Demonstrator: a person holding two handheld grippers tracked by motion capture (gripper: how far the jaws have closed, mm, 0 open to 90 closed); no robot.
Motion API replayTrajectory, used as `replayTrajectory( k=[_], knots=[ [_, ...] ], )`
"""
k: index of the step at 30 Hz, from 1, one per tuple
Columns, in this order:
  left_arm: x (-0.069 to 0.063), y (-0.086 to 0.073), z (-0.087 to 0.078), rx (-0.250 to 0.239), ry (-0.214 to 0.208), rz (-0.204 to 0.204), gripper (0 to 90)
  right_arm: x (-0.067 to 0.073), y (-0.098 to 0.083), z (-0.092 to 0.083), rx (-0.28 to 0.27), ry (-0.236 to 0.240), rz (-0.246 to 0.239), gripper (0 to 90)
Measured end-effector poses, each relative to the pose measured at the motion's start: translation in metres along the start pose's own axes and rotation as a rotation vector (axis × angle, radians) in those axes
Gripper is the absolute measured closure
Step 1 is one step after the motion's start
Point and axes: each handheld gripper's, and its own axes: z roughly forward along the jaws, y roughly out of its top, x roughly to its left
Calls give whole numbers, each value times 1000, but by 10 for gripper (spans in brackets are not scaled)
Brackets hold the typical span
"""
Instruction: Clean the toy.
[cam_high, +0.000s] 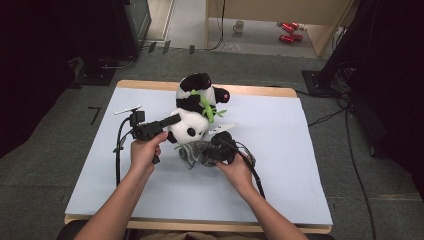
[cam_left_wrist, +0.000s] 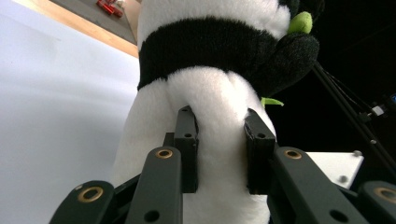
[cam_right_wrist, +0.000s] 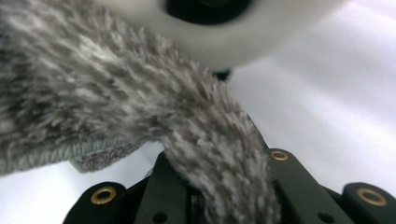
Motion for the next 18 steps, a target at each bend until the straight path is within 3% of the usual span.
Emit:
replayTrajectory(
  k=[5, 8, 11, 14, 18],
  knots=[
    [2, 3, -3, -26, -4, -13, 727, -11, -2, 3, 23, -10, 24, 796],
    [3, 6, -5, -43, -2, -24, 726, -10, -3, 8, 64, -13, 7, 796],
    [5, 8, -7, -56, 11, -24, 726, 5, -3, 13, 102, -2, -78, 795],
    [5, 8, -7, -58, 17, -20, 725, 28, -3, 17, 136, 53, -159, 795],
    [3, 4, -3, -42, 16, -9, 725, 62, -1, 19, 160, 76, -292, 795]
  ],
)
